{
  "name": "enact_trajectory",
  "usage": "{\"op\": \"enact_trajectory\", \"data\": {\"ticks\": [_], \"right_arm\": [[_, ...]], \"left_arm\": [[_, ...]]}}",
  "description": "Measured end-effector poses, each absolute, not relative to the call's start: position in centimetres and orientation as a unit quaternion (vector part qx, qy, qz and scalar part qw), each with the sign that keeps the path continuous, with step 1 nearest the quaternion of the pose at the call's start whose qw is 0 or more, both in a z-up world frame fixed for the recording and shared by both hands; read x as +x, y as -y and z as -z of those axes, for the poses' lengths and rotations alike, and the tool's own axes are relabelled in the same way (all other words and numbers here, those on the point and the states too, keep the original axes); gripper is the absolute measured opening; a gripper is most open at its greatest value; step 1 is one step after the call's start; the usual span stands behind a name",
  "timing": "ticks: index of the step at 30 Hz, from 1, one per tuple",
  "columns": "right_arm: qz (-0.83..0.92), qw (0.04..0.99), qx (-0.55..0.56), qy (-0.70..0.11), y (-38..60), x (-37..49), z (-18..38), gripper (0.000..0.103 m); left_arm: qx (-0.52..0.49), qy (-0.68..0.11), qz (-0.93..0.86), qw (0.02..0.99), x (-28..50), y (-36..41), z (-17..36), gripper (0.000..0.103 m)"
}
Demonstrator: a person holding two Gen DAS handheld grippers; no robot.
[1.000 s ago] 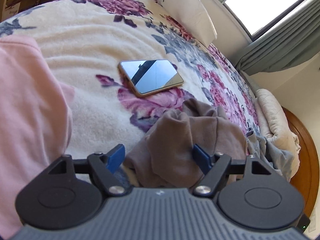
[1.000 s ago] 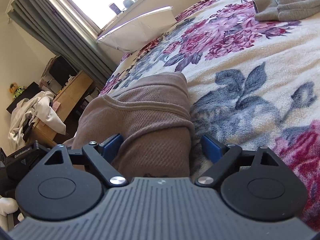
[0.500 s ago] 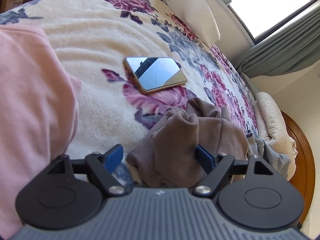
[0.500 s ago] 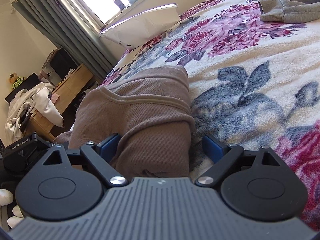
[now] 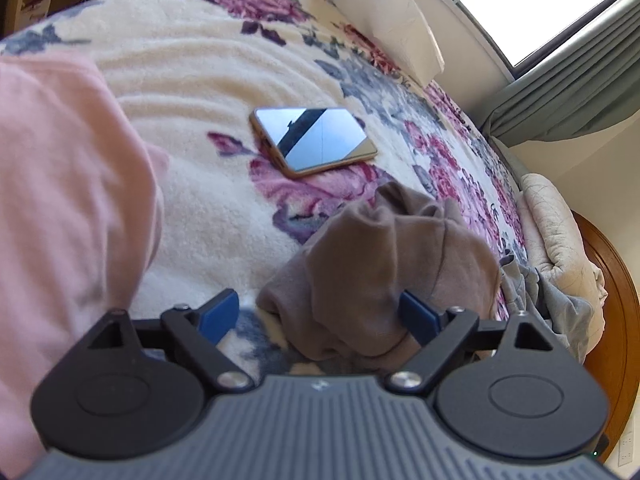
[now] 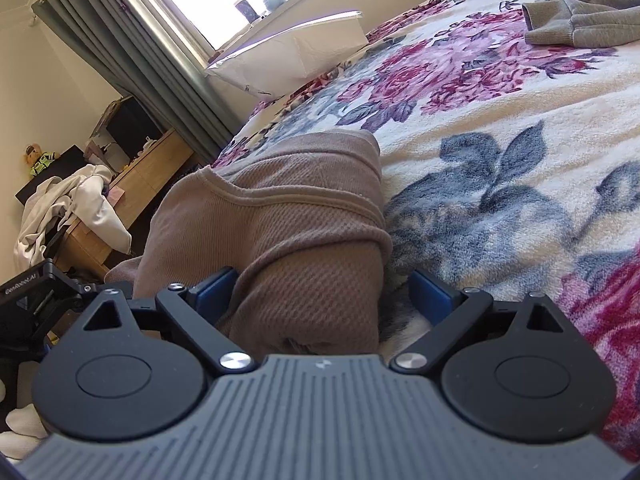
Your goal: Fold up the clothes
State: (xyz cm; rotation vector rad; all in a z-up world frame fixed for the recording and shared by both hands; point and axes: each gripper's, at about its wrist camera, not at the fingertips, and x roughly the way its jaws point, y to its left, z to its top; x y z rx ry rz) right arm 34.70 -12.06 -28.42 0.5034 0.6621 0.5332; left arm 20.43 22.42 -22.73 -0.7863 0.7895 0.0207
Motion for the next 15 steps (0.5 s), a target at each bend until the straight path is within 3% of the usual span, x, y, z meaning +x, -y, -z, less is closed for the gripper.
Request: {"op": "enact_trajectory", "data": {"ticks": [4, 9, 11, 13, 14, 15], "right_arm": [[-0.258, 0.878, 0.245, -0.32, 12.0, 33.4, 28.1, 0.096], [-0.263, 0.861, 0.275, -0.337, 13.3, 32.3, 27.4, 0.1], [-0.261, 0.86, 0.276, -0.34, 13.2, 32.2, 27.0, 0.1], [-0.258, 0.865, 0.265, -0.34, 12.9, 32.0, 26.6, 0.095], [-0.261, 0.865, 0.262, -0.34, 12.7, 31.8, 26.5, 0.087], [-0.265, 0.864, 0.26, -0.34, 12.5, 31.5, 26.3, 0.071]], "left_arm": [[-0.396, -0.354, 0.007, 0.847, 20.2, -22.7, 23.0, 0.099], [-0.452, -0.332, 0.045, 0.827, 20.9, -22.8, 23.5, 0.099], [-0.47, -0.325, 0.057, 0.819, 21.4, -22.6, 23.9, 0.094], [-0.483, -0.318, 0.066, 0.813, 21.5, -22.4, 24.0, 0.063], [-0.492, -0.314, 0.071, 0.809, 21.5, -22.3, 24.1, 0.056], [-0.5, -0.309, 0.076, 0.806, 21.5, -22.3, 24.1, 0.045]]}}
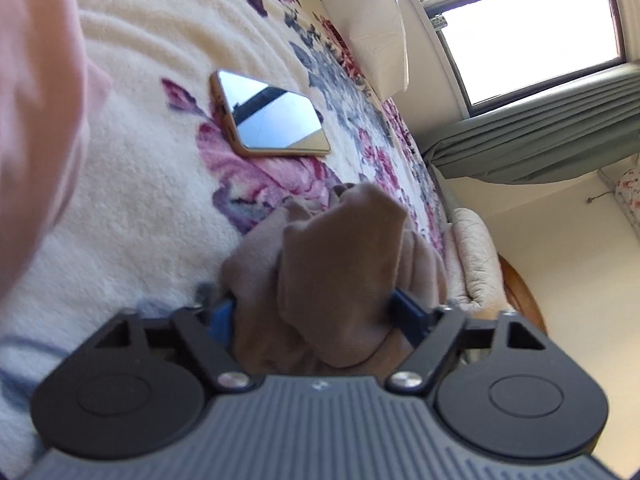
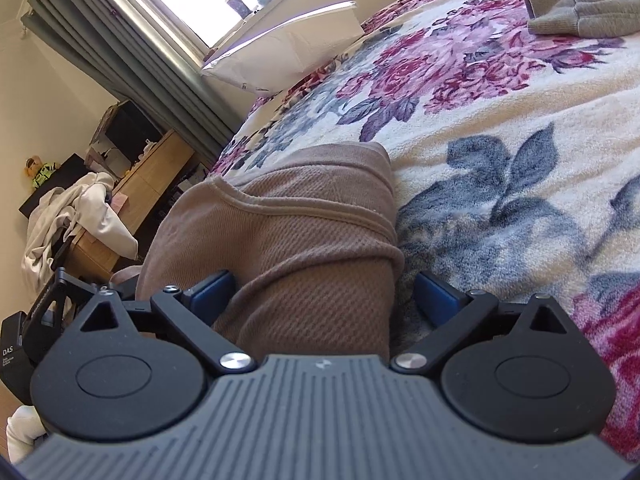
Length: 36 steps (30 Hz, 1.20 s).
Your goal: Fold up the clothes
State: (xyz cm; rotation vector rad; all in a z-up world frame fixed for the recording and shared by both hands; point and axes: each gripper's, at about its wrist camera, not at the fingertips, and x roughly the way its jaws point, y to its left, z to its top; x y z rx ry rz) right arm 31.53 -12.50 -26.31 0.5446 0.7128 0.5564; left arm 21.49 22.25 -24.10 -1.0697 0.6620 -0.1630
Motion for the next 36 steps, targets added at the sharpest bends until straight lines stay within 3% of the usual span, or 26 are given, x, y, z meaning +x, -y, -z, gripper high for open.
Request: {"op": "enact_trajectory", "data": {"ticks": [1, 3, 6, 13, 19, 21, 24, 26, 28, 32, 34, 36], "right_arm": [[-0.265, 0.866, 0.255, -0.339, 12.4, 31.2, 26.0, 0.062], [-0.268, 0.87, 0.243, -0.334, 12.1, 30.2, 24.9, 0.05], [-0.283, 0.876, 0.223, -0.322, 11.7, 28.4, 22.9, 0.045], [-0.352, 0.863, 0.219, -0.29, 8.7, 23.8, 17.2, 0.044], [-0.453, 0.817, 0.232, -0.271, 0.0, 19.3, 12.3, 0.044], [-0.479, 0.792, 0.247, -0.285, -3.6, 17.9, 12.1, 0.044], [-0.482, 0.775, 0.229, -0.34, -8.0, 16.7, 14.3, 0.047], [-0.444, 0.764, 0.168, -0.438, -11.3, 16.3, 17.8, 0.055], [-0.414, 0.759, 0.138, -0.484, -12.2, 15.9, 19.7, 0.069], [-0.397, 0.8, 0.125, -0.433, -10.5, 13.9, 17.2, 0.072], [-0.371, 0.831, 0.115, -0.398, -9.7, 13.1, 15.7, 0.072], [-0.379, 0.843, 0.119, -0.363, -9.4, 12.7, 14.7, 0.072]], "left_arm": [[-0.508, -0.305, 0.081, 0.802, 21.5, -22.2, 24.1, 0.036], [-0.491, -0.293, 0.085, 0.816, 20.8, -22.1, 22.7, 0.032], [-0.482, -0.276, 0.089, 0.827, 19.8, -22.4, 20.8, 0.031], [-0.489, -0.214, 0.075, 0.842, 13.4, -26.8, 15.1, 0.03], [-0.482, -0.127, 0.02, 0.867, 3.7, -33.7, 9.8, 0.031], [-0.468, -0.128, -0.009, 0.874, 2.0, -35.4, 9.8, 0.032], [-0.476, -0.189, -0.068, 0.856, 1.6, -38.2, 14.0, 0.033], [-0.462, -0.255, -0.111, 0.842, 2.3, -39.1, 17.5, 0.043], [-0.444, -0.251, -0.115, 0.853, 1.5, -39.2, 18.9, 0.062], [-0.403, -0.226, -0.135, 0.876, -0.2, -38.7, 16.5, 0.07], [-0.384, -0.215, -0.145, 0.886, -1.2, -38.7, 15.5, 0.082], [-0.371, -0.218, -0.154, 0.889, -1.2, -39.0, 15.8, 0.083]]}}
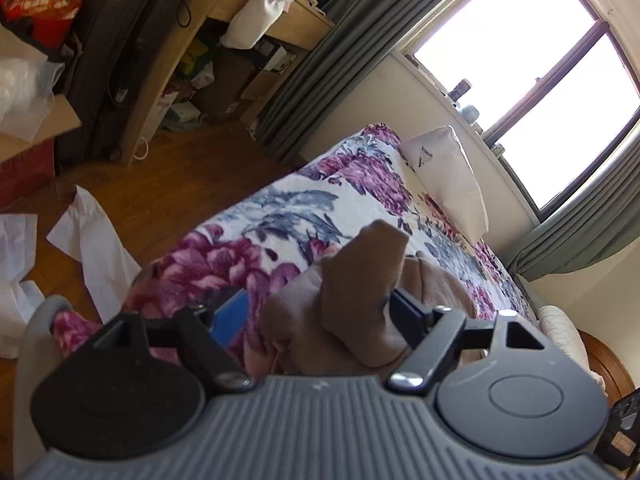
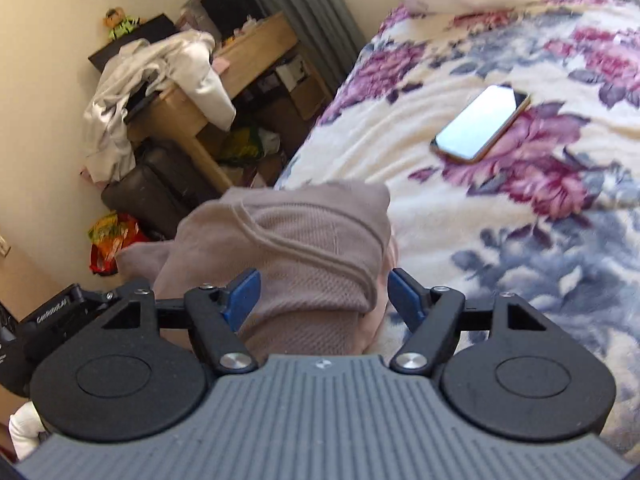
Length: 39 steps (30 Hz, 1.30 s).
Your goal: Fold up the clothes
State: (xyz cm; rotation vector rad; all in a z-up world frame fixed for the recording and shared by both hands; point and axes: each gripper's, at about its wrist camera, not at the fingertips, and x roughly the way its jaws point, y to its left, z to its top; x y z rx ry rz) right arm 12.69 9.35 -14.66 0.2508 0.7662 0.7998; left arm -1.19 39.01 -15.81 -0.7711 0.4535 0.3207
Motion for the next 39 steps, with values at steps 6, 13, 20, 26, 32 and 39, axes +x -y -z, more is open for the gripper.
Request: {"op": "enact_trajectory", "data": {"ticks": [6, 13, 20, 26, 32, 39], "right_arm": [[-0.396, 0.833, 0.021, -0.386, -13.8, 13.7, 16.8, 0.075], [-0.372, 0.857, -0.012, -0.356, -11.9, 11.5, 12.4, 0.082], [-0.335, 0.878, -0.043, -0.338, -8.4, 8.5, 7.4, 0.089], [-0.324, 0.882, -0.053, -0.338, -5.3, 5.5, 5.1, 0.091], [-0.311, 0.888, -0.04, -0.338, -1.6, 3.1, 3.4, 0.097], [-0.31, 0.894, -0.027, -0.322, 1.0, 1.1, 1.9, 0.103]], "left_arm": [[-0.405, -0.241, -0.183, 0.863, -0.9, -41.0, 18.7, 0.092], [-0.26, -0.255, -0.212, 0.907, -2.5, -37.2, 11.9, 0.103], [-0.211, -0.28, -0.189, 0.917, -4.7, -30.0, 5.7, 0.103], [-0.173, -0.326, -0.19, 0.91, -5.1, -24.9, 4.8, 0.103], [-0.144, -0.333, -0.183, 0.913, -6.6, -20.7, 3.0, 0.103], [-0.123, -0.322, -0.166, 0.924, -8.1, -17.3, 1.5, 0.103]]}}
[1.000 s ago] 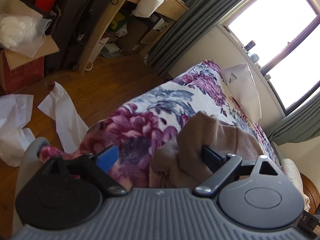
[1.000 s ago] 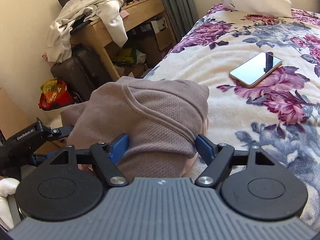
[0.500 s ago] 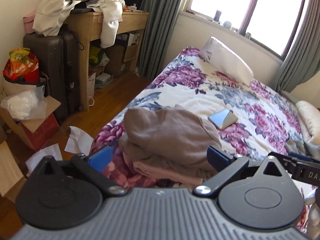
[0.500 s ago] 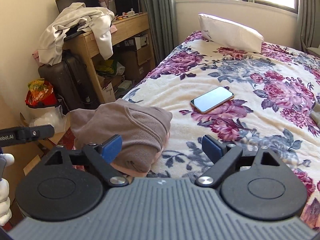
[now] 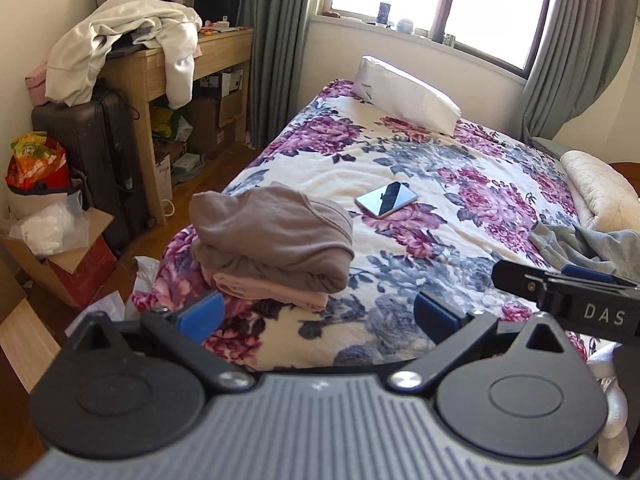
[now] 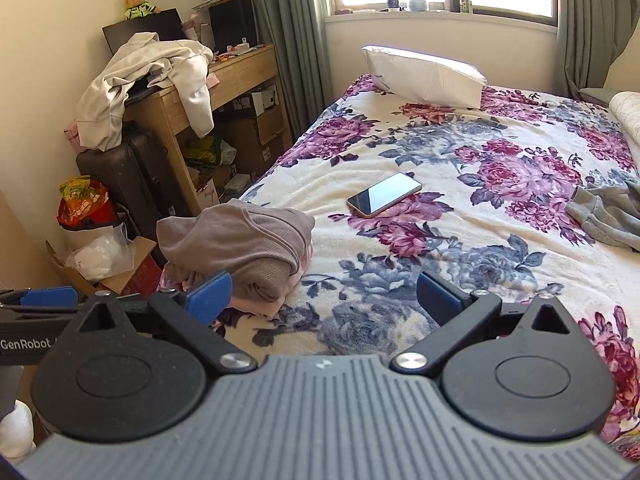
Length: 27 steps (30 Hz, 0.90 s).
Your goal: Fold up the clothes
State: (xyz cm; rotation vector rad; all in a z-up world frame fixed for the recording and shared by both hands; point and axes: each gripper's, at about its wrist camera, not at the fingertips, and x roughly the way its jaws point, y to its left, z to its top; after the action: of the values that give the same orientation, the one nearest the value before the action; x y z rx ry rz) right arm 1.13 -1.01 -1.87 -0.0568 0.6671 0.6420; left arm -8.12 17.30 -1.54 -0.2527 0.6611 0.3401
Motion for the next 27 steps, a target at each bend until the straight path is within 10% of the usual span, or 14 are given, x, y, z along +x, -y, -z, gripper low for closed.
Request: {"op": "enact_trajectory", "data": {"ticks": [27], "right_arm": [[-0.291, 0.902, -0.041, -0.317, 2.6, 0.3, 2.1, 0.103]], "left_arm": [[-0.095, -0.312, -0.174, 0.929, -7.3, -14.0, 1.3, 0.103]]}}
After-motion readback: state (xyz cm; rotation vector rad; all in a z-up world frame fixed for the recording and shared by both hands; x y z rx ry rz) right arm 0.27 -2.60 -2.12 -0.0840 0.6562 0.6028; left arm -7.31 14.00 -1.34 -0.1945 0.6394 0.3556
